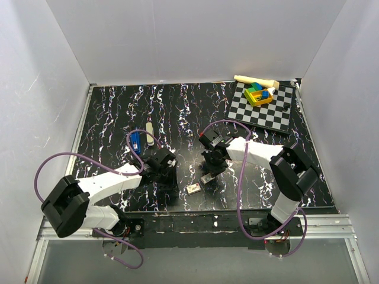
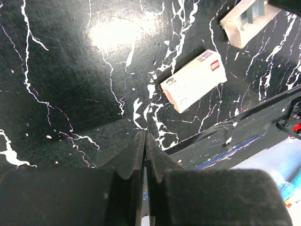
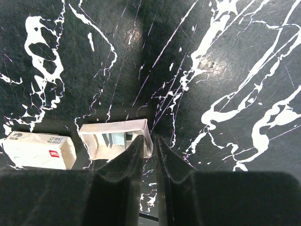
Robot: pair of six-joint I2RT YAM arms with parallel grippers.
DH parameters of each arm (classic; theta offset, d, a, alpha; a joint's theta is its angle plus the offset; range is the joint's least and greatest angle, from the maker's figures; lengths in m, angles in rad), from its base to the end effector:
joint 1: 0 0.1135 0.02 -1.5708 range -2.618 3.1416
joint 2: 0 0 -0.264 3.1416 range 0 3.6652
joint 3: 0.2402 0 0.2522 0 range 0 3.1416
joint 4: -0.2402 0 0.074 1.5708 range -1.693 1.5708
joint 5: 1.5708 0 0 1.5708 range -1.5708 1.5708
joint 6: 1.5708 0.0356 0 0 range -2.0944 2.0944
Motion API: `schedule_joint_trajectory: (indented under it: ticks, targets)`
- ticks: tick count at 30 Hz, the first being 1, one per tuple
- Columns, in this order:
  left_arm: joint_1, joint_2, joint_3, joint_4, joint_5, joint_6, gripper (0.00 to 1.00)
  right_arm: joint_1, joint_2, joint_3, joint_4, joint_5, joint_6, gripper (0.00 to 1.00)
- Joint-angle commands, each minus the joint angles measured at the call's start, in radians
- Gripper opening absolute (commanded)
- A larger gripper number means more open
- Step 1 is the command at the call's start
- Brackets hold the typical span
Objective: Unload the staples from the stapler
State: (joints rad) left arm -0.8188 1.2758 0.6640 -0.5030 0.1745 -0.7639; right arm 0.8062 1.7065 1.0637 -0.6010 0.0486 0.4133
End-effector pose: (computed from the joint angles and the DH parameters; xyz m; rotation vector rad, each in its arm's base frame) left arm 0.1500 -0.1695 0.1766 0.1371 2.8695 -0.6506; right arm 0.2248 0.2319 0.1725 -0.5428 2.7860 0.2116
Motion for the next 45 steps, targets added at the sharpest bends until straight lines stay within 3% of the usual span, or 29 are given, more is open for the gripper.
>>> schedule_joint_trajectory:
  ticks: [1, 8, 16, 45]
  targets:
    - [-0.013, 0.016, -0.015, 0.024, -0.013, -0.021, 0.00, -0.004, 0.002, 0.015, 0.009, 0.000, 0.001, 0.21]
    - [-0.026, 0.046, -0.026, 0.046, -0.017, -0.028, 0.00, -0.001, 0.001, 0.012, 0.006, 0.004, 0.009, 0.16]
    - [-0.039, 0.079, -0.026, 0.076, -0.021, -0.040, 0.00, 0.025, -0.018, 0.010, -0.019, 0.045, 0.022, 0.01]
    - [-0.086, 0.151, -0.006, 0.123, -0.032, -0.061, 0.00, 0.105, -0.110, -0.042, -0.054, 0.089, 0.099, 0.01]
